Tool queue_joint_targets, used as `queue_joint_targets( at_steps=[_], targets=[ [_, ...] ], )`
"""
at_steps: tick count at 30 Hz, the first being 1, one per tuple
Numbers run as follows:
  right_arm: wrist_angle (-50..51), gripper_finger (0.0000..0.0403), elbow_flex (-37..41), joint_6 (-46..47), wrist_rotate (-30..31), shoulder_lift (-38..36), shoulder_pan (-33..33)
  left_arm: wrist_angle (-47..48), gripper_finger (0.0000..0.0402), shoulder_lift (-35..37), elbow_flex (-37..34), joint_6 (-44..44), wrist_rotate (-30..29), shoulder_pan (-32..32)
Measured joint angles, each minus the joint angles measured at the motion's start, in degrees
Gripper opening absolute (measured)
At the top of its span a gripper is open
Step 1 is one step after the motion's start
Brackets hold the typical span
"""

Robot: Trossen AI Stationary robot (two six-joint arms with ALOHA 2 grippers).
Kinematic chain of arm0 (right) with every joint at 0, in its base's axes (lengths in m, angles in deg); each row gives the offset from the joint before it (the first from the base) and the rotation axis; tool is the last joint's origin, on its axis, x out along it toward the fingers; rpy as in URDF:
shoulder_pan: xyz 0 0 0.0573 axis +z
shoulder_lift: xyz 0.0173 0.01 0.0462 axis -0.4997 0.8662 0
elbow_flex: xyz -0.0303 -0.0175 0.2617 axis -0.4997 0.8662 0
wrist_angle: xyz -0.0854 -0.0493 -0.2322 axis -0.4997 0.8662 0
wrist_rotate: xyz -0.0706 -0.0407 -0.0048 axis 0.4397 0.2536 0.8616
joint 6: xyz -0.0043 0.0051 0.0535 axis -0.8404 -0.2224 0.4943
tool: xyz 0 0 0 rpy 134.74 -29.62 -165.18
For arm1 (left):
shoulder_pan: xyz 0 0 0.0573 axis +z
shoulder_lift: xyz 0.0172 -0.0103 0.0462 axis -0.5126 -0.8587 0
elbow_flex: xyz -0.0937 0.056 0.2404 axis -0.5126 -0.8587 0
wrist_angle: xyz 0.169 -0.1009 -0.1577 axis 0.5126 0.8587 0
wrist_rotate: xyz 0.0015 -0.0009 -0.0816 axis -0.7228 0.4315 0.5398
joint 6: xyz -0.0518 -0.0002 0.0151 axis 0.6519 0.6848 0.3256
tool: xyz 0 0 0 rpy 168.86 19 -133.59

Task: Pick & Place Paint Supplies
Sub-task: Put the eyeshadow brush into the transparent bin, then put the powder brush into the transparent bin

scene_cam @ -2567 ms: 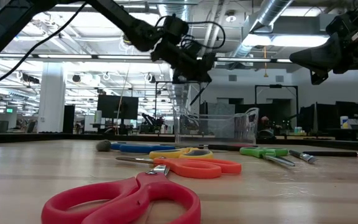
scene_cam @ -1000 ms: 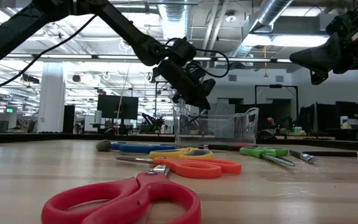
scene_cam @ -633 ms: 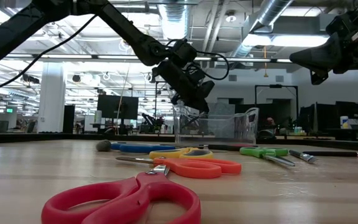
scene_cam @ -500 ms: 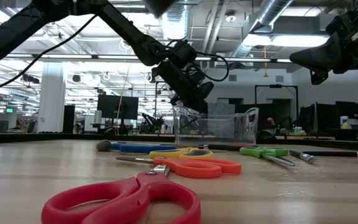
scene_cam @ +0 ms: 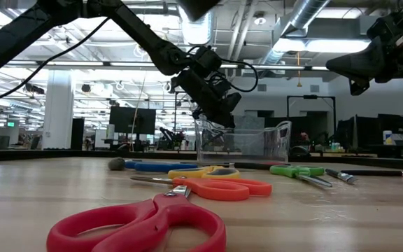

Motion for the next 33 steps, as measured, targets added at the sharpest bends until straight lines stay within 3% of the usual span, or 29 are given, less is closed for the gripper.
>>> queue_joint_targets(
  at_steps=[10,18,24,28,33],
  targets=[
    [0.0,0.0008,0.0,0.0,0.0,0.0,0.0,-0.5,0.0036,0.0,0.0,-0.7,-0.1,-0.2],
    [0.0,0.0008,0.0,0.0,0.0,0.0,0.0,-1.8,0.0132,0.7,0.0,-1.9,-0.1,-0.3],
    [0.0,0.0008,0.0,0.0,0.0,0.0,0.0,-2.3,0.0189,11.5,0.0,-0.9,0.2,-2.6],
    [0.0,0.0009,0.0,0.0,0.0,0.0,0.0,0.3,0.0175,23.2,0.0,-2.5,0.4,-5.3],
    [0.0,0.0009,0.0,0.0,0.0,0.0,0.0,1.6,0.0092,39.2,-1.2,-6.3,-0.2,-9.0]
  ],
)
